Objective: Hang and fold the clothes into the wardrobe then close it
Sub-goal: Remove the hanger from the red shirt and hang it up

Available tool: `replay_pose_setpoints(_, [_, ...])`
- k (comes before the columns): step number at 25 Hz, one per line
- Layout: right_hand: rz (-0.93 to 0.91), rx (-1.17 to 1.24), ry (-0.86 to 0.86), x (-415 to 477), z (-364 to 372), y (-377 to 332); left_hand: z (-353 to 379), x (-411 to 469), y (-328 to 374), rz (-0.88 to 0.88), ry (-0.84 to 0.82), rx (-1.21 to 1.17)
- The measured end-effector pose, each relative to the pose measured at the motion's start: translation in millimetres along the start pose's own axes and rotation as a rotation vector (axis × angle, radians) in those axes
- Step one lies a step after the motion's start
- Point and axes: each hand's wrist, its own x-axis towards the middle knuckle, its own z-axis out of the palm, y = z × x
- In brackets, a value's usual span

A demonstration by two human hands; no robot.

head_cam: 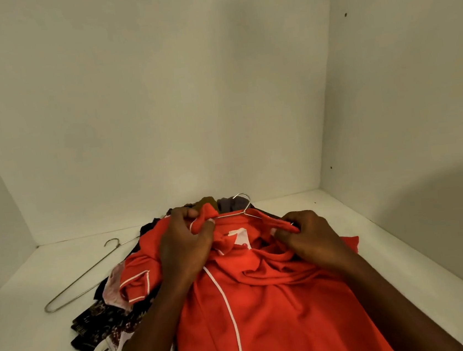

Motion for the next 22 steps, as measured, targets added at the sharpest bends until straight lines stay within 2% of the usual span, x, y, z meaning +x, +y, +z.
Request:
replay_pose_setpoints(1, [0.020, 0.011, 0.002, 0, 1, -1, 1, 0, -5, -0.010, 0.009, -0.084])
replay_pose_setpoints(2, [0.071, 0.153, 0.006, 1, 1, -4, 0, 2, -7, -0.059, 0.007, -0.241])
replay_pose_setpoints(4, [0.186, 0.706, 0.020, 5, 3, -15, -4, 4, -4, -0.118, -0.041, -0.520])
replay_pose_setpoints(5, [0.205, 0.925, 0.049, 9, 6, -20, -6, 2, -1, -0.058, -0.040, -0.519])
replay_pose_setpoints(6, [0.204, 1.018, 0.084, 14, 10, -23, -7, 0, 2, 0.063, -0.020, -0.392])
replay_pose_setpoints(7, [0.204, 0.991, 0.118, 18, 19, -24, -5, -3, 5, 0.196, 0.013, -0.193])
replay_pose_setpoints(9, [0.213, 0.781, 0.181, 21, 39, -26, 0, -6, 11, 0.396, 0.017, 0.084])
replay_pose_setpoints(13, [0.259, 0.428, 0.340, 12, 66, -29, 14, 12, 15, 0.308, -0.312, 0.474])
replay_pose_setpoints(14, [0.255, 0.335, 0.337, 7, 70, -29, 16, 14, 14, 0.330, -0.343, 0.538])
replay_pose_setpoints(16, [0.263, 0.177, 0.225, -2, 81, -23, 18, 10, 8, 0.380, -0.393, 0.570])
replay_pose_setpoints(18, [0.257, 0.230, 0.134, -7, 85, -16, 17, 6, -3, 0.413, -0.421, 0.509])
replay_pose_setpoints(22, [0.297, 0.763, 0.066, -18, 82, -7, 14, 10, -15, 0.446, -0.458, 0.321])
